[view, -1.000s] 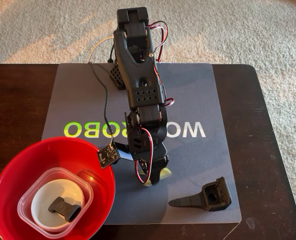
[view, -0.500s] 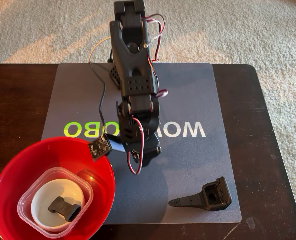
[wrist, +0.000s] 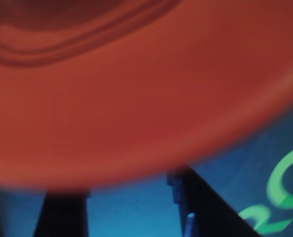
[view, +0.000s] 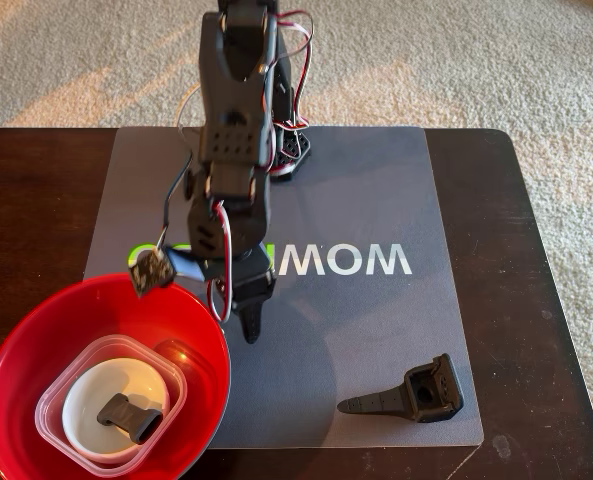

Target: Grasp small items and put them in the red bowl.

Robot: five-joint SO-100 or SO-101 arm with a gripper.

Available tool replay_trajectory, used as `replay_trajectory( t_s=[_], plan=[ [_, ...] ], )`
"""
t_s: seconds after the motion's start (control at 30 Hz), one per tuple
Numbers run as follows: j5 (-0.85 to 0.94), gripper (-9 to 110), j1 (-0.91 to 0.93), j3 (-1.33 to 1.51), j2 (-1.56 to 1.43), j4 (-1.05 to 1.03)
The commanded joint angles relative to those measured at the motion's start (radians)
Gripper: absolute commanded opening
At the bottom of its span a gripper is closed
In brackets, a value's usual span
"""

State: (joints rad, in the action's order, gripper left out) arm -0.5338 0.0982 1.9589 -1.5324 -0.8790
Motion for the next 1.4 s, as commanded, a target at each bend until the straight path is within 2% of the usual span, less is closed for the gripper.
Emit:
replay_trajectory(
  t_s=[0.0,0.2,0.63,0.87,1.17,1.37],
  plan=[
    [-0.112,19,0.058,-0.043,0.017,0.009],
    [-0.278,18,0.114,-0.044,0.041,0.025],
    [-0.423,18,0.103,-0.048,0.025,0.072],
    [-0.439,0,0.126,-0.046,0.002,0.069],
    [-0.446,0,0.158,0.097,-0.156,0.066],
    [-0.472,0,0.08,0.311,-0.437,0.057]
  ],
)
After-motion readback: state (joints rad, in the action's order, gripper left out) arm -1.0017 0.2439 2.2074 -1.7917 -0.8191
